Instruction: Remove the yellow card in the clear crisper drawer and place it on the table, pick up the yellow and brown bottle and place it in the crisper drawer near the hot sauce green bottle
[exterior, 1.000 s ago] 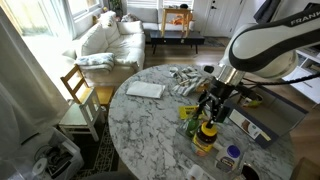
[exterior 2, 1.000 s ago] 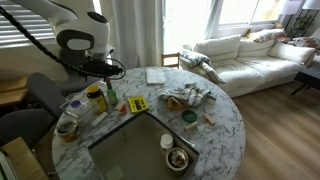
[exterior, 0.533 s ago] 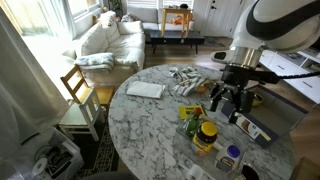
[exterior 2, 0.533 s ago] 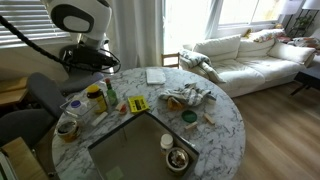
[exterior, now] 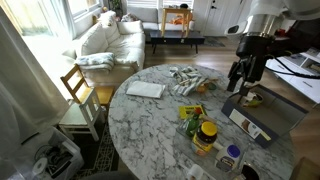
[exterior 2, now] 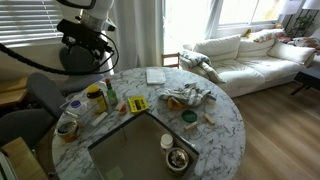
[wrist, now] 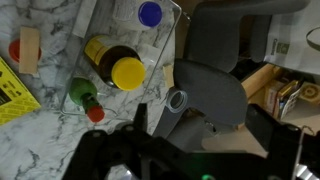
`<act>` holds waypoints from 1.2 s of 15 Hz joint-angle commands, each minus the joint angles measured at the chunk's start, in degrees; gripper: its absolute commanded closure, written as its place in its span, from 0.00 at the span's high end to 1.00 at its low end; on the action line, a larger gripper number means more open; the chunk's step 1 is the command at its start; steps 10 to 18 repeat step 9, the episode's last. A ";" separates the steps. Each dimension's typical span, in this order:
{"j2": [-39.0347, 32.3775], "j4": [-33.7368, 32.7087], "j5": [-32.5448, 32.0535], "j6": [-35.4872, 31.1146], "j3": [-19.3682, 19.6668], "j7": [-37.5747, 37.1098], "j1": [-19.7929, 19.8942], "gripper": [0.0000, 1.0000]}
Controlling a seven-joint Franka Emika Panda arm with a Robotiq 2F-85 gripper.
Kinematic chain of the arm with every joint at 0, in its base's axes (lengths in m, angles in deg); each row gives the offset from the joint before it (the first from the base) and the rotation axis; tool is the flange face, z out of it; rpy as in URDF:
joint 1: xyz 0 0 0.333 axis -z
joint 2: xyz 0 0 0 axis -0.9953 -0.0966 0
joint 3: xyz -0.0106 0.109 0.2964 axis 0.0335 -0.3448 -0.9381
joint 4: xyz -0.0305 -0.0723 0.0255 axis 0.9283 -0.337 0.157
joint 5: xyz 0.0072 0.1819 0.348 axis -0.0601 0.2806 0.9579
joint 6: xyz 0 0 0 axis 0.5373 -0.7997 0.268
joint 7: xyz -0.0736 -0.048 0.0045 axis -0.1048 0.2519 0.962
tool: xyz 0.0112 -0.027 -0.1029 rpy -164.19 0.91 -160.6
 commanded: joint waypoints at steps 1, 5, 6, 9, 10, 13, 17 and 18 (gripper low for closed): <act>-0.11 -2.83 -0.81 2.87 0.75 -11.39 0.15 1.00; -0.01 -3.49 -0.23 3.09 1.03 -10.24 -0.34 1.00; 0.00 -3.85 -0.25 3.17 1.05 -10.24 -0.34 1.00; -0.15 -3.90 -0.24 3.16 1.01 -10.24 -0.40 1.00; -0.15 -3.90 -0.24 3.16 1.01 -10.24 -0.40 1.00; -0.15 -3.90 -0.24 3.16 1.01 -10.24 -0.40 1.00; -0.15 -3.90 -0.24 3.16 1.01 -10.24 -0.40 1.00; -0.15 -3.90 -0.24 3.16 1.01 -10.24 -0.40 1.00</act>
